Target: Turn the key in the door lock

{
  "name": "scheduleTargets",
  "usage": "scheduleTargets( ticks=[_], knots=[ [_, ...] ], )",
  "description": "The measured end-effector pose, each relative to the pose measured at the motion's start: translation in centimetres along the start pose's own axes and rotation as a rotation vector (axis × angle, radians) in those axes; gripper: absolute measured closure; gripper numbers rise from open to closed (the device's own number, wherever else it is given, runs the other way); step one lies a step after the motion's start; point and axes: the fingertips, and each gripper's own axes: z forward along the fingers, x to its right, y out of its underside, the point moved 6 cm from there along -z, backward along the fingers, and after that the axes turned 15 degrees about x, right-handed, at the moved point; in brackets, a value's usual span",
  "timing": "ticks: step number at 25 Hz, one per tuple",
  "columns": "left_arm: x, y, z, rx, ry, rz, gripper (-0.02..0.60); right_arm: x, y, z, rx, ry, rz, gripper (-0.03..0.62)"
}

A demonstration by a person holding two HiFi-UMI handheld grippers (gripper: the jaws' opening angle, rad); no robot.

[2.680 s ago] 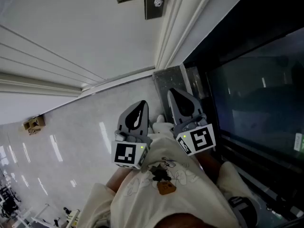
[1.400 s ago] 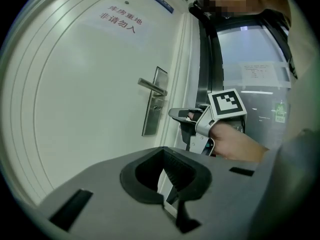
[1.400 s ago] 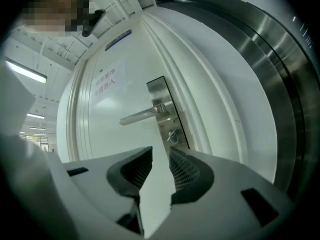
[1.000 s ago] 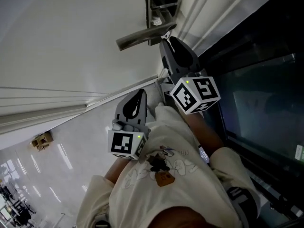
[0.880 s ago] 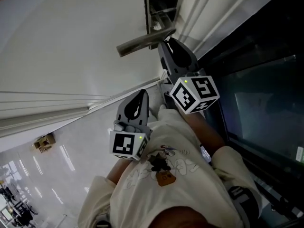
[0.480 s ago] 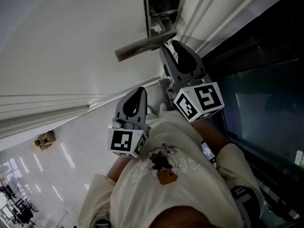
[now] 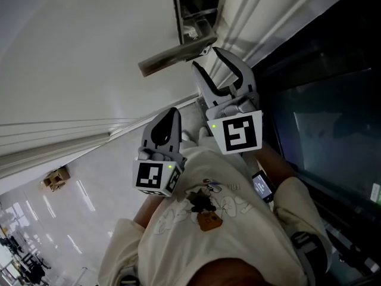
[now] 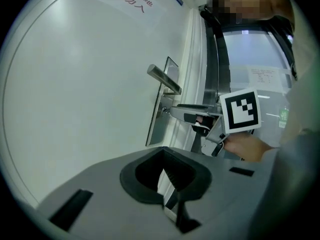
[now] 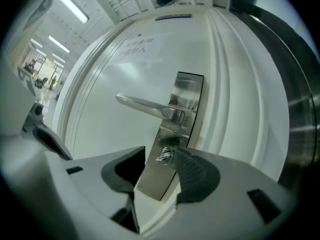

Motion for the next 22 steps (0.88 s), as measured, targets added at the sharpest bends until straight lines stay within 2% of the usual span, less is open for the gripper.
scheduleTargets(
  ticks=[7,10,11,16,22],
  knots=[
    [0.2,0.0,0.0,0.0,0.008,-0.01,0.575,-0.3,0.9,1.4,-0.014,0.006,-0.208,0.405],
    [0.0,0.0,-0.2,-0.004,-0.005,-0.013,0.575,-0.2,0.9,1.6,-0.009,0.026,-0.263,0.465],
    [-0.1,0.0,-0.3,-0.006,-0.009,-0.013,0.575,-0.1,0.9,1.6,-0.008,0.027,-0.269,0.465],
    [-0.4,0.1,-0.4,-0.002,-0.02,-0.015,0.575,0.1,1.0,1.5,0.008,0.024,-0.202,0.469],
    [-0.5,0.2,-0.5,-0.005,-0.032,-0.019,0.575,0.4,1.1,1.5,0.051,0.059,-0.005,0.471]
  ],
)
